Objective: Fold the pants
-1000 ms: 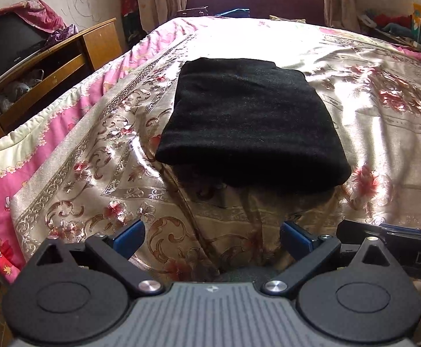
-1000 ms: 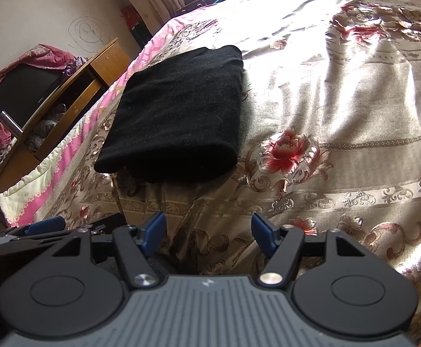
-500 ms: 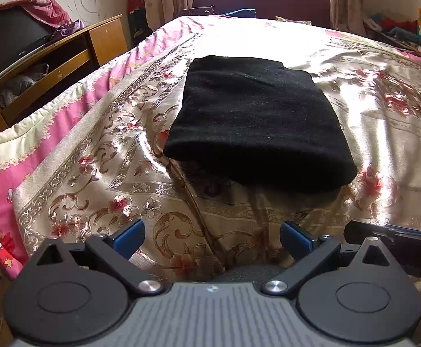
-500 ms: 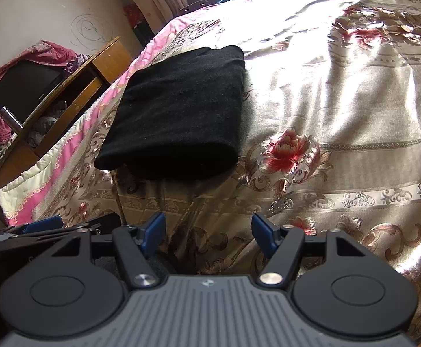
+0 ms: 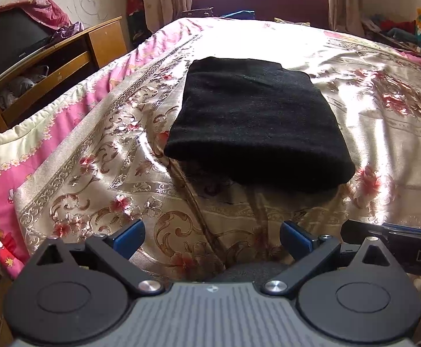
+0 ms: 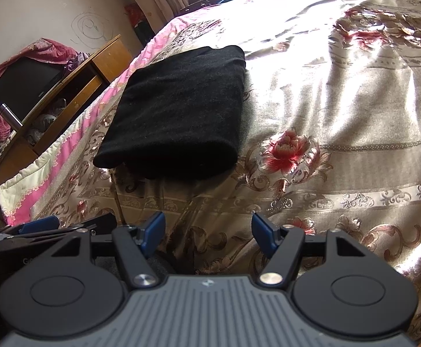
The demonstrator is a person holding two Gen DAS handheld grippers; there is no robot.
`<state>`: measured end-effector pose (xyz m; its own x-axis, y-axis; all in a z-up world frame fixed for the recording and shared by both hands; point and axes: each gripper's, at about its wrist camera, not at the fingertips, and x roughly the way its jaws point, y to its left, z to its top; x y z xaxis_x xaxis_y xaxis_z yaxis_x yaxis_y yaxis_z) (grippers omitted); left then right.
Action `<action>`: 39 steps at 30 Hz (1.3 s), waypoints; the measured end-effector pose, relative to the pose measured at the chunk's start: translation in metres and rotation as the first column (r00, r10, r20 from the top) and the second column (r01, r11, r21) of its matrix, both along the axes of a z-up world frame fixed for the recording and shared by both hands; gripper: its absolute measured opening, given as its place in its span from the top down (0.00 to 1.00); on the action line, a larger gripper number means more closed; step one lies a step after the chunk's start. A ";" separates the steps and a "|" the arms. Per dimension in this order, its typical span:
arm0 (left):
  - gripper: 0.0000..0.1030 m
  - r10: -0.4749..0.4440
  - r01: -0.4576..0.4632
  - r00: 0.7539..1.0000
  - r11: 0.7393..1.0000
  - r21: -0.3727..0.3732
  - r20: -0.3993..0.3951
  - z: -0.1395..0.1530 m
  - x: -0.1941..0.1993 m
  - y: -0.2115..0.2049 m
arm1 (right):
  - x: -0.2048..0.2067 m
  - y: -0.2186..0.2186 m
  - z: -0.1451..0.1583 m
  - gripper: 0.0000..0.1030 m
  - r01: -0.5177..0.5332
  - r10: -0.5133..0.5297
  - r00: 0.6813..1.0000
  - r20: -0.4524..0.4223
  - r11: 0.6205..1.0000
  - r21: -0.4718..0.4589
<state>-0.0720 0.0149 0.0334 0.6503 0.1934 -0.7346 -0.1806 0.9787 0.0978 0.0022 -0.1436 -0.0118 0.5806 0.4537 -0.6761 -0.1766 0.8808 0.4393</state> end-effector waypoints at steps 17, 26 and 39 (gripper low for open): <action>0.00 -0.001 0.001 1.000 1.000 0.022 0.006 0.002 -0.003 -0.002 | 0.001 -0.001 -0.001 0.33 -0.012 0.012 1.000 -0.006 1.000 0.004; 0.00 0.002 -0.003 1.000 0.999 0.036 0.007 0.004 -0.005 -0.002 | 0.001 0.000 -0.001 0.33 -0.022 0.022 1.000 -0.008 1.000 0.008; 0.00 -0.002 0.001 1.000 0.999 0.045 0.006 0.005 -0.006 -0.002 | 0.001 0.001 -0.001 0.33 -0.024 0.024 1.000 -0.009 1.000 0.012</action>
